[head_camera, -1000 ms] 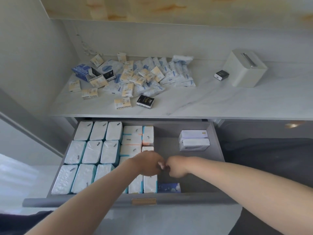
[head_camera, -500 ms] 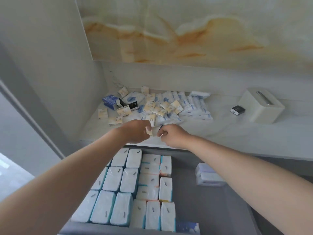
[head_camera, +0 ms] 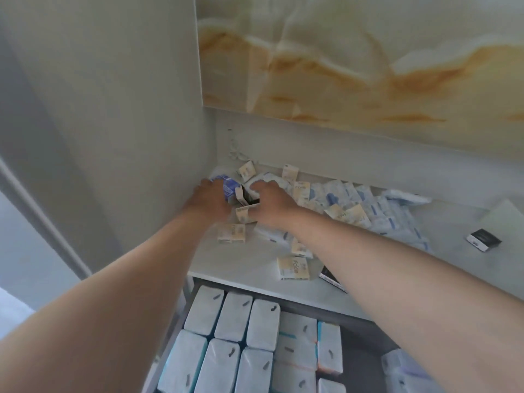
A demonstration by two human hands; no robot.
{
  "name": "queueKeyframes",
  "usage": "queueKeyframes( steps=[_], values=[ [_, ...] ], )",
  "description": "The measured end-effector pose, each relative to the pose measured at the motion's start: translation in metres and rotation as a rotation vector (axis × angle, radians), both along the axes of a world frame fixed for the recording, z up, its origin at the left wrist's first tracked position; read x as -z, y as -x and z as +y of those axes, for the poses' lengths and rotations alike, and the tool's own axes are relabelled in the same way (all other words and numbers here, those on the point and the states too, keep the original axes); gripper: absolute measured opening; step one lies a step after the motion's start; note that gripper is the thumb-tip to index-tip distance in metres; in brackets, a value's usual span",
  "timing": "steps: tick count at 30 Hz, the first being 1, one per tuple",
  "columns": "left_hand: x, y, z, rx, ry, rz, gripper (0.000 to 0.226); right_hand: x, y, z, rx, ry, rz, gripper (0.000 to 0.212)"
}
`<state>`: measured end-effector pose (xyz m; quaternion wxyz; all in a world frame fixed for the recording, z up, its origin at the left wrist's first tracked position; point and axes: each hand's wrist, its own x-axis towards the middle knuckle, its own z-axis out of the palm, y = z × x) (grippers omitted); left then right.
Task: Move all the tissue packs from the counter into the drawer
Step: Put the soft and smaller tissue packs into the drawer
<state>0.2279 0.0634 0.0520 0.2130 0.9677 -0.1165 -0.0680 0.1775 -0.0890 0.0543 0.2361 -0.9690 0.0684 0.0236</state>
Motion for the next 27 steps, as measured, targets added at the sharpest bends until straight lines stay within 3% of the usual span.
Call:
queueKeyframes(
  steps=[6, 12, 15, 18, 21, 27],
  values=[
    [0.028, -0.043, 0.009, -0.087, 0.218, 0.139, 0.063, 0.028, -0.073, 0.018, -0.005, 0.105, 0.039, 0.088],
    [0.049, -0.050, 0.013, -0.041, 0.291, 0.080, 0.067, 0.050, -0.107, 0.031, 0.031, 0.198, 0.002, 0.062],
    [0.046, -0.051, 0.015, -0.023, 0.270, -0.036, 0.076, 0.046, -0.106, 0.026, 0.048, 0.081, -0.058, 0.053],
    [0.034, -0.047, 0.012, 0.053, 0.219, -0.217, 0.085, 0.027, -0.095, 0.011, 0.022, -0.202, -0.105, 0.048],
    [0.019, -0.034, 0.002, 0.160, 0.141, -0.273, 0.090, -0.002, -0.075, -0.006, 0.001, -0.365, -0.183, 0.046],
    [-0.007, 0.006, -0.013, 0.354, 0.151, -0.292, 0.086, -0.039, -0.008, -0.041, -0.014, -0.340, -0.207, 0.054]
  ],
)
